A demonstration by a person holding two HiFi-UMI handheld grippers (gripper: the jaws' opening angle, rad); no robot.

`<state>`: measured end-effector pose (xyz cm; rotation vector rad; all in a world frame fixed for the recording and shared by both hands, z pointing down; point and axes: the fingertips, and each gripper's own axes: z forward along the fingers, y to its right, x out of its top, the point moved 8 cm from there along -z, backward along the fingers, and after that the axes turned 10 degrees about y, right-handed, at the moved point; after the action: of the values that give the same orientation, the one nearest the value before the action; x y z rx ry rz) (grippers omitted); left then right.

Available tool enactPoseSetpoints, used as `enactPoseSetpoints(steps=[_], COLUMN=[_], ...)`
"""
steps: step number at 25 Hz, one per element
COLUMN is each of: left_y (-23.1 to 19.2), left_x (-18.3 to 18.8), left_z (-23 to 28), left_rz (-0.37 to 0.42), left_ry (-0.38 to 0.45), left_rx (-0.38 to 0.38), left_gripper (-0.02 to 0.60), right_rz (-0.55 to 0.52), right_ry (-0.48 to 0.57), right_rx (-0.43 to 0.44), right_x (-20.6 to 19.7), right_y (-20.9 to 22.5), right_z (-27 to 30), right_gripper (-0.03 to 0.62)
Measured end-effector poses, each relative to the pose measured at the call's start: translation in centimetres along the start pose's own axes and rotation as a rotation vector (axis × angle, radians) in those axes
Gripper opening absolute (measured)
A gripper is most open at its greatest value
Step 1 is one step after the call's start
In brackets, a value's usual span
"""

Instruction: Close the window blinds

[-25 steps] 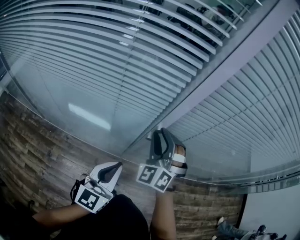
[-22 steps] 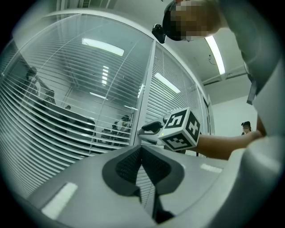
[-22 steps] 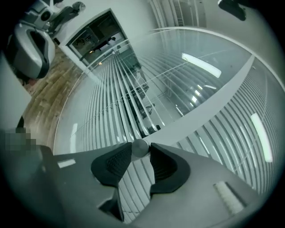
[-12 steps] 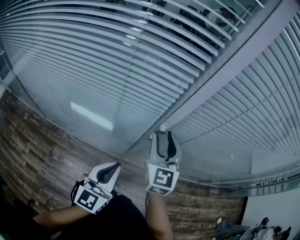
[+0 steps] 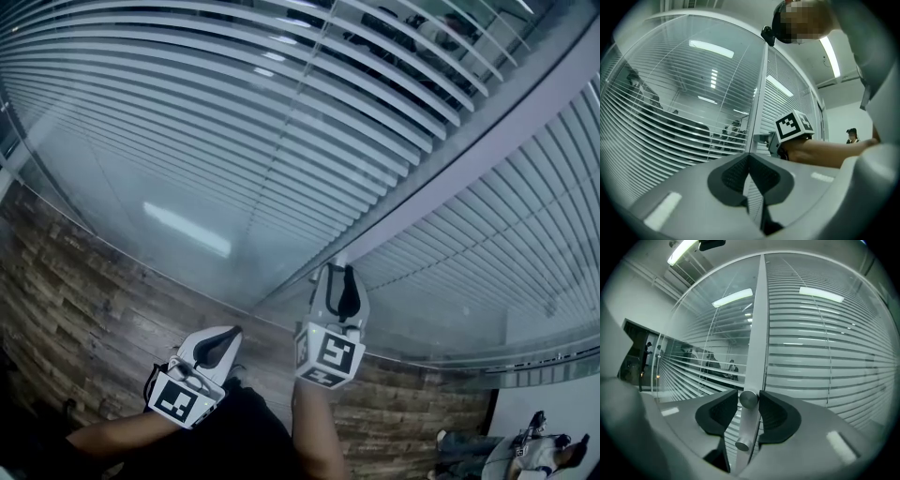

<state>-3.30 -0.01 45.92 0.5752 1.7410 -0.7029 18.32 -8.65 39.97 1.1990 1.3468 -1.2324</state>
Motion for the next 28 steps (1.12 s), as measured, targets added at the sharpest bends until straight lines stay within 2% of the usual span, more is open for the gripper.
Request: enactPoseSetpoints(steps=[3,5,10,16,21,28], left_y=[-0.9,-1.5,-3.4,-4.3,-5.2,-5.3], left_x=[0.8,1.3,0.7,1.9,1.2,1.0], left_z=[-0.2,-0.6,-0.9,0.2,-0.4,0.4], left_rz=[-0.010,-0.003,-0.021,-0.040,-0.030,-0.031], left_ry=[0.011,-0.012,-0.023,-0.013,-0.013,-0.012], left_rx=[-0.018,-0.033,-0.068,-0.089,-0.120,-0.158], left_gripper=[-0.002,-0.002,-0.002,-0.002,-0.002,-0.002], right_rz=[0.005,0.007,0.024,-0.011,-0.150,-0.339], right_ry=[-0.008,-0.015,-0.036,-0.044,-0.065,-0.121], right_rx=[-0.030,-0.056,-0.113,-0.109,-0.093,-0.040], right_x=[-0.3,0.0,-1.0,-0.5,-1.3,-1.6], right_y=[-0.5,-0.9,-1.4,-1.0,-2.1,-1.5], right_z=[0.0,-0.2,0.2,0.4,0.1,0.6], right_gripper=[0.144,0.143,0.132,0.129,0.127,0.127])
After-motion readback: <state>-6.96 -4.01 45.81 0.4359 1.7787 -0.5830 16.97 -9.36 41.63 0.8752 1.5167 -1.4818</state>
